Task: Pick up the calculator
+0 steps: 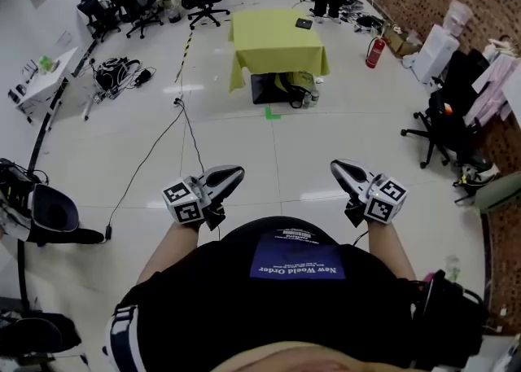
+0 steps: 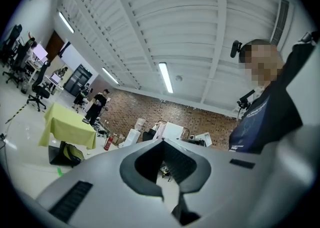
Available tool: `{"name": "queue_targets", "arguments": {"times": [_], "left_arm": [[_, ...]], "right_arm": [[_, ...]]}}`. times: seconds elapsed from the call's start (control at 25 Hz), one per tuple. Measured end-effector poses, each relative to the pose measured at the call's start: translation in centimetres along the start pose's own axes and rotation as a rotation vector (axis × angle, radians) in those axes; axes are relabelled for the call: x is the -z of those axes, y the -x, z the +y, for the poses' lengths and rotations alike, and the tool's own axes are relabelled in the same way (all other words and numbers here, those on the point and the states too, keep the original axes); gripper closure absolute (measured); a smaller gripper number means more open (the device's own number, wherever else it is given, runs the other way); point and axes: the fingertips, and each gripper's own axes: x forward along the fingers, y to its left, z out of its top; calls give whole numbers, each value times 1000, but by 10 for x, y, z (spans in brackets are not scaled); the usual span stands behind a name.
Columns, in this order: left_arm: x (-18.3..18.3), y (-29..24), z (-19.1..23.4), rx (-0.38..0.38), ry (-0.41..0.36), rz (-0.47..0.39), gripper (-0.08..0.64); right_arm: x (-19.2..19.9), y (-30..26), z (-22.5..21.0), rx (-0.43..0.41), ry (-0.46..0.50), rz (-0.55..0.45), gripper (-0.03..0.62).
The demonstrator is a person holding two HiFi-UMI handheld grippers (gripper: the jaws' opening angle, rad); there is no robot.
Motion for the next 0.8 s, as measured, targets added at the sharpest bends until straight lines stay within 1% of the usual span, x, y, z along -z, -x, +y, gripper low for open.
{"name": "queue_targets", "arguments": {"times": [0.16,0.32,0.4,0.48,0.56,0.72,0.8], "left_arm": [[-3,5,32,1,31,-5,554],[-1,-8,59,-9,67,1,554],[-2,-27,73,-22,72,6,554],[-4,-51,86,-37,60,8,554],[-11,-79,96,-56,38,-2,554],[-30,-139,109,-100,17,-47,554],[-35,-166,116,-123,5,-48,554]], "right_arm": [[0,-31,-13,-6,2,25,607],[1,-43,-46,-12,-39,20,607],[-1,-47,-68,-28,-71,11,607],[-5,-50,-94,-49,-85,3,607],[-14,-50,-125,-81,-81,0,607],[-45,-42,-187,-144,-65,3,607],[-57,-40,-213,-172,-47,7,607]]}}
